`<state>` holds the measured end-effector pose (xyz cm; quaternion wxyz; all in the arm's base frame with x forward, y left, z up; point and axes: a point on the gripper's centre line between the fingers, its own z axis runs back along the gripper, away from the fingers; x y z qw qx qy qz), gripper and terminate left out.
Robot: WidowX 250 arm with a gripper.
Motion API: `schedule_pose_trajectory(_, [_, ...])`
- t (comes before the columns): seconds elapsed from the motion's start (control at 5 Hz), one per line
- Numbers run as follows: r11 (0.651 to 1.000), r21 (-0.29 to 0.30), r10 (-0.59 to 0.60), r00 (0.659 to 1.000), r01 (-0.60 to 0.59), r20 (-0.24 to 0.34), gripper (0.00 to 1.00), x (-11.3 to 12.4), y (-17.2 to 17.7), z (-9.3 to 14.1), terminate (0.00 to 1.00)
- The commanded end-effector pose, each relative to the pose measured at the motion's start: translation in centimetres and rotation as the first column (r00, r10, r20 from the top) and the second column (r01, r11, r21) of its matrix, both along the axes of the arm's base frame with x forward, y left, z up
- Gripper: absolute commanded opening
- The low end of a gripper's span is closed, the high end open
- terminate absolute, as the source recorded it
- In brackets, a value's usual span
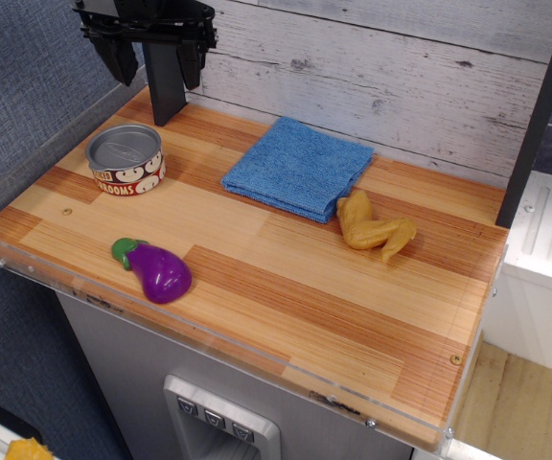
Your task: Move the brinjal and place it on the blue napkin
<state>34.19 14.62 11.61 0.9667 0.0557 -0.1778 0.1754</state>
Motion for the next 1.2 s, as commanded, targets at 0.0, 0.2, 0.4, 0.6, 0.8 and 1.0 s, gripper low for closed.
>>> schedule_pose_trajectory(0.0, [1.0,0.0,0.0,1.0,0.0,0.0,1.0,0.0,0.0,0.0,0.0])
schedule_pose_trajectory(0.2, [0.992,-0.012,0.126,0.992,-0.126,-0.027,1.0,-1.5,-0.6,-0.2,0.0])
schedule_pose_trajectory(0.4, [0.986,-0.031,0.164,0.985,-0.166,-0.055,1.0,-3.2,-1.0,-0.5,0.0])
schedule_pose_trajectory(0.6, [0.956,-0.074,0.279,0.957,-0.285,-0.08,1.0,-6.5,-2.0,-0.6,0.0])
schedule_pose_trajectory(0.8, [0.888,-0.035,0.446,0.879,-0.458,-0.169,1.0,-9.4,-2.6,-0.8,0.0])
schedule_pose_trajectory(1.0, [0.8,-0.109,0.576,0.806,-0.591,-0.137,1.0,-11.3,-2.8,-1.7,0.0])
